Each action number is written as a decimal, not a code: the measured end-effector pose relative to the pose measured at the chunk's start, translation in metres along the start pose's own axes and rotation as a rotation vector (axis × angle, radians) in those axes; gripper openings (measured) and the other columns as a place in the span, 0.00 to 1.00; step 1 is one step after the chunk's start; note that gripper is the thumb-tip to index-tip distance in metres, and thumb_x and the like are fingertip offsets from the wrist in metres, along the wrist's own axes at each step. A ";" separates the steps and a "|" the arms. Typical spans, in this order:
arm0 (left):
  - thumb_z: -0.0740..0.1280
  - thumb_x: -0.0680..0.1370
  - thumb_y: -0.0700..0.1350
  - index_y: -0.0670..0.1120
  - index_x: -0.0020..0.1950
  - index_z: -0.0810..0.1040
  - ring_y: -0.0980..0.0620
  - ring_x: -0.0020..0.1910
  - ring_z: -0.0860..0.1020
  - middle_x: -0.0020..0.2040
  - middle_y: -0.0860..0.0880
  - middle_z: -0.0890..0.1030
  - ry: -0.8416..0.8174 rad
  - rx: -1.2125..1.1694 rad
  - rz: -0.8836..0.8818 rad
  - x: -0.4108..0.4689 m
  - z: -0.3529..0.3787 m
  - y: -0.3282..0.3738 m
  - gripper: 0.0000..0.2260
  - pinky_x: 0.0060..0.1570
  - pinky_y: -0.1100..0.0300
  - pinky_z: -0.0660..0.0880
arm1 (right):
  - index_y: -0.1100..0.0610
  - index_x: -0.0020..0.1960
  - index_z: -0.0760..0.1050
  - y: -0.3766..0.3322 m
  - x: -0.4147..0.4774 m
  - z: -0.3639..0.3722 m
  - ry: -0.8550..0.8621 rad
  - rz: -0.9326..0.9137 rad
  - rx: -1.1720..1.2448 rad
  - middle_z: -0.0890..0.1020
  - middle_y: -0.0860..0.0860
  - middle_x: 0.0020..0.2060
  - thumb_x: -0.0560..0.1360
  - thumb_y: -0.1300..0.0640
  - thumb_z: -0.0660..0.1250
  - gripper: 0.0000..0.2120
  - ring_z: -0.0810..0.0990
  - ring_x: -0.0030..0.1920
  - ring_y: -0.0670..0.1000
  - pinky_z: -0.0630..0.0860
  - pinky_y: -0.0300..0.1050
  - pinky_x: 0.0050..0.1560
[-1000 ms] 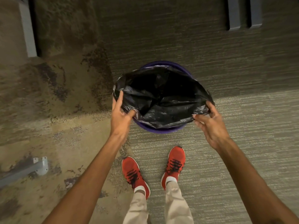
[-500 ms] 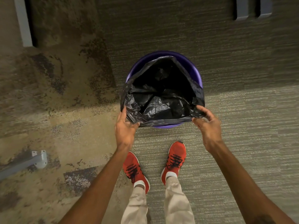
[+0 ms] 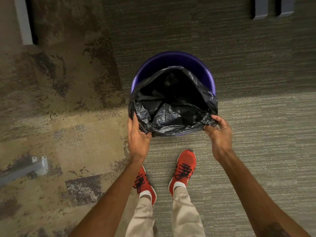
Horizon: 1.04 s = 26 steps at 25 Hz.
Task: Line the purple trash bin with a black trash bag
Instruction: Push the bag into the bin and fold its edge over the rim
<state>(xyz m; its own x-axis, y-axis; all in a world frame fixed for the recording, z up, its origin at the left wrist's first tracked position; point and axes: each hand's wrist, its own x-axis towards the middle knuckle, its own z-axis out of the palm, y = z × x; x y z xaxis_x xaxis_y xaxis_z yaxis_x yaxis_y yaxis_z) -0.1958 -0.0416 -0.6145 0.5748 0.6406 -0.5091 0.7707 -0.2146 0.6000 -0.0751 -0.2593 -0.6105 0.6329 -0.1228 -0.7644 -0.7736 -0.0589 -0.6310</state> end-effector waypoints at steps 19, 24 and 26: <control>0.73 0.76 0.37 0.58 0.83 0.48 0.48 0.74 0.69 0.83 0.49 0.54 -0.088 -0.101 -0.129 0.010 -0.009 -0.003 0.46 0.74 0.46 0.68 | 0.56 0.72 0.74 -0.001 0.016 0.002 -0.001 0.175 0.156 0.84 0.51 0.60 0.78 0.69 0.65 0.23 0.83 0.50 0.47 0.77 0.43 0.45; 0.64 0.81 0.35 0.62 0.82 0.44 0.57 0.66 0.73 0.84 0.48 0.48 -0.067 -0.035 -0.122 0.029 -0.020 0.004 0.41 0.49 0.62 0.81 | 0.53 0.74 0.71 -0.014 0.023 0.003 0.001 0.135 0.137 0.83 0.51 0.62 0.80 0.68 0.62 0.25 0.83 0.57 0.50 0.78 0.41 0.45; 0.62 0.81 0.35 0.72 0.77 0.43 0.39 0.76 0.66 0.83 0.49 0.51 -0.048 -0.028 -0.098 0.041 -0.024 0.005 0.42 0.61 0.41 0.79 | 0.50 0.74 0.70 -0.018 0.025 0.003 -0.013 0.095 0.096 0.82 0.49 0.63 0.81 0.67 0.62 0.25 0.82 0.60 0.50 0.77 0.42 0.47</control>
<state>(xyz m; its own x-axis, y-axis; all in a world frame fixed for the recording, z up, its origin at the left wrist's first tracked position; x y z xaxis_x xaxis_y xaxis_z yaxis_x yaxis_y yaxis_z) -0.1751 0.0011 -0.6176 0.5099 0.6216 -0.5946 0.8163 -0.1313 0.5626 -0.0452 -0.2584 -0.6189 0.5578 -0.1103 -0.8226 -0.8237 0.0480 -0.5649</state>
